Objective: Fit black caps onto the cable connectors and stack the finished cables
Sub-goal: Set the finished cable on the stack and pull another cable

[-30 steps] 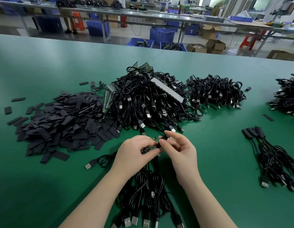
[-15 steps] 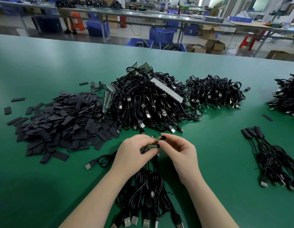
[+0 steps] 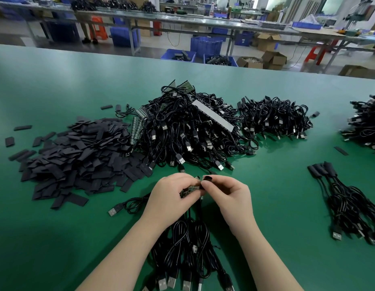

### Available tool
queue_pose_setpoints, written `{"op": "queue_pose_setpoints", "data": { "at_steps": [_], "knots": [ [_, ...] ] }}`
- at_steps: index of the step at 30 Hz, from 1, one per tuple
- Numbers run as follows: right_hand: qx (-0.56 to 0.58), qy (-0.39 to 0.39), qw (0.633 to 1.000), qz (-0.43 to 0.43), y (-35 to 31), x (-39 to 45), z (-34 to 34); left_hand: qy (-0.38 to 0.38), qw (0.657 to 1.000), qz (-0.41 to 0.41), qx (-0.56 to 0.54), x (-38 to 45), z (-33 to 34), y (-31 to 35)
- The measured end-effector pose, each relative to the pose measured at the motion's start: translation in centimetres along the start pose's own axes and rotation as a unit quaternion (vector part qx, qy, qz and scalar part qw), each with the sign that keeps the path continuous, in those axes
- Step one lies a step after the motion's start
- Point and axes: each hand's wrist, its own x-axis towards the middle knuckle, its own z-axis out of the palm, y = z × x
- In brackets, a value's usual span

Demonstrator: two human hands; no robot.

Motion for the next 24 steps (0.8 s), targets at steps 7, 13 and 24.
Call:
{"op": "queue_pose_setpoints", "data": {
  "at_steps": [7, 13, 24],
  "knots": [
    [0.092, 0.073, 0.991, 0.064, 0.76, 0.30, -0.35, -0.004, 0.999, -0.038, -0.032, -0.30, -0.09, -0.07],
    [0.150, 0.093, 0.982, 0.071, 0.98, 0.22, -0.04, 0.002, 0.998, -0.051, -0.025, -0.32, -0.09, 0.10],
    [0.143, 0.057, 0.987, 0.042, 0.51, 0.03, 0.29, 0.069, 0.997, -0.026, 0.003, -0.37, 0.12, -0.04]
  ]
}}
